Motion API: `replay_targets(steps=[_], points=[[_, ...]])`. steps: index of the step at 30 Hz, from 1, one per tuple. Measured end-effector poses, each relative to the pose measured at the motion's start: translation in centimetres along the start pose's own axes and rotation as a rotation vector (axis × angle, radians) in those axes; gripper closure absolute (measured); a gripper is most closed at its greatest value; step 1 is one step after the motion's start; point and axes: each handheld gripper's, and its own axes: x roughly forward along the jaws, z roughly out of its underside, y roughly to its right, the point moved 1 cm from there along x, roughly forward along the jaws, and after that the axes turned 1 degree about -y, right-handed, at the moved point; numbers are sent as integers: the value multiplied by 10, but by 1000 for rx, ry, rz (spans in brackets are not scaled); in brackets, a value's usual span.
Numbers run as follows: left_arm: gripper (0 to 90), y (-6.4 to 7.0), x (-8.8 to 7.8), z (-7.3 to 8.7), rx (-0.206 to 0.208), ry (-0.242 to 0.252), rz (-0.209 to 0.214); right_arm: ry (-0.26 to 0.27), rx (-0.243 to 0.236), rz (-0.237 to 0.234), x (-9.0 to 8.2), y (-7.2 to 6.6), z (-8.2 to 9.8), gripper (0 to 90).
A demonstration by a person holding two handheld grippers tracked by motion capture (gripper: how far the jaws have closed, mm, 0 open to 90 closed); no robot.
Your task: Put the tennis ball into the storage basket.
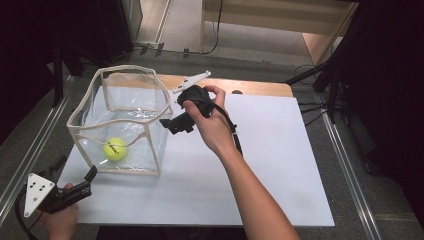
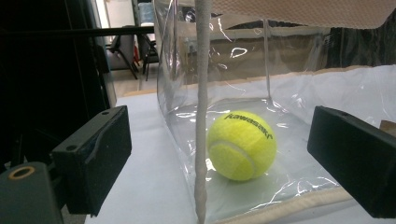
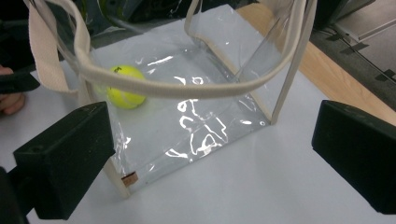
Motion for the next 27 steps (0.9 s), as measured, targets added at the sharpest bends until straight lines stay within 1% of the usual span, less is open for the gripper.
replay_targets(steps=[3, 5, 6, 12, 15, 25, 27], points=[[68, 0, 0, 0, 1, -2, -1, -4, 2, -3, 1, -1, 6, 0], [68, 0, 0, 0, 1, -2, -1, 5, -1, -3, 1, -1, 10, 0], [68, 0, 0, 0, 1, -2, -1, 13, 6, -2, 0, -1, 12, 0], [68, 0, 0, 0, 1, -2, -1, 9, 12, 4, 4, -2, 27, 0], [68, 0, 0, 0, 1, -3, 0, 23, 14, 3, 4, -2, 34, 0], [68, 1, 0, 0, 1, -1, 0, 40, 28, 2, 4, -3, 54, 0], [68, 1, 0, 0, 1, -2, -1, 50, 17, 3, 5, -3, 58, 0]])
